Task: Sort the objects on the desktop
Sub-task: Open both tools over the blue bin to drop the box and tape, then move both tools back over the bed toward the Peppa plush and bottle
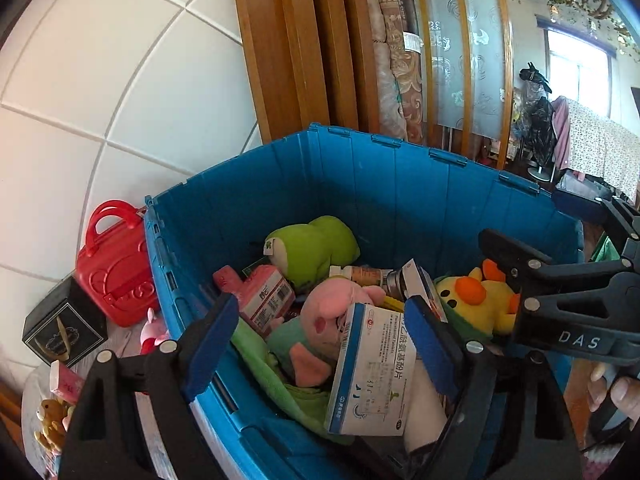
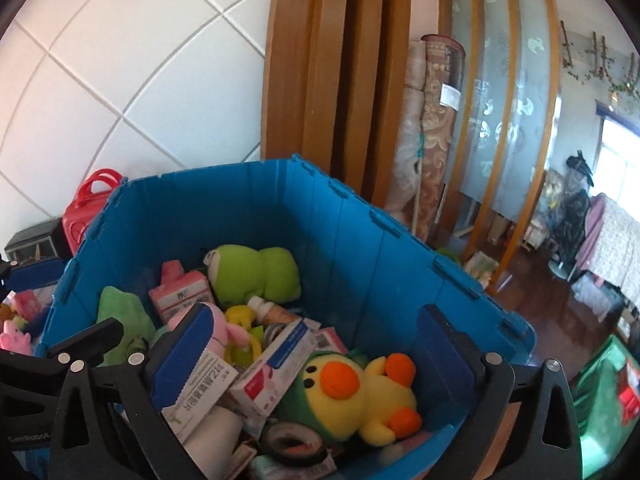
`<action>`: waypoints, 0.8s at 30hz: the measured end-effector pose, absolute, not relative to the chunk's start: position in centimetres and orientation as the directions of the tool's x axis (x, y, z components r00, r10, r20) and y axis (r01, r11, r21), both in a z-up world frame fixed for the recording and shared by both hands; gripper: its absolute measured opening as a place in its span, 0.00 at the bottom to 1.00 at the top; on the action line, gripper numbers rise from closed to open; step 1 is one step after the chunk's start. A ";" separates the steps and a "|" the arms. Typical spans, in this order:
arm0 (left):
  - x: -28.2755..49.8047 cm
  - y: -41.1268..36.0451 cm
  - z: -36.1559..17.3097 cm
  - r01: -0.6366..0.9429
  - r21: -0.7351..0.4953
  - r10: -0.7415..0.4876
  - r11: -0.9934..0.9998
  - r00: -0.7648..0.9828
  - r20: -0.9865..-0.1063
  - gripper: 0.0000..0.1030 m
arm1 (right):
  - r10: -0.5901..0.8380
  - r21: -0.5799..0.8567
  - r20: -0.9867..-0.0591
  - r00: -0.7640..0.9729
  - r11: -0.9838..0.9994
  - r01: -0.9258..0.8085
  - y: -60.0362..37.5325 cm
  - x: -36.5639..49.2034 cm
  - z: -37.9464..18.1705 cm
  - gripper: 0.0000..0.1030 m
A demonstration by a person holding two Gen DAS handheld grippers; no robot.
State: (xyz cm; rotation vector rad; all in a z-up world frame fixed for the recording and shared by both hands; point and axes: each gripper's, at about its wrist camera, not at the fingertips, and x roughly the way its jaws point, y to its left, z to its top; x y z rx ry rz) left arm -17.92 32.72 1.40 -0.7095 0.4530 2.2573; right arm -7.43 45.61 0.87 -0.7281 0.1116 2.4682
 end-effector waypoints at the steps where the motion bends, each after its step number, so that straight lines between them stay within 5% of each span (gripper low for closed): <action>1: -17.8 32.5 1.3 -0.718 0.114 0.525 -0.687 -0.598 -0.606 0.83 | 0.489 -0.074 -0.527 -0.695 -0.841 -0.535 45.6 -7.3 0.7 1.00; 12: -17.5 26.2 1.0 -0.647 0.098 0.489 -0.756 -0.658 -0.573 0.83 | 0.471 -0.109 -0.540 -0.698 -0.861 -0.497 42.6 -7.4 0.3 1.00; 24: -19.1 12.3 -0.8 -0.465 0.029 0.369 -0.885 -0.738 -0.564 0.87 | 0.305 -0.098 -0.423 -0.853 -0.951 -0.292 30.6 -8.1 4.1 1.00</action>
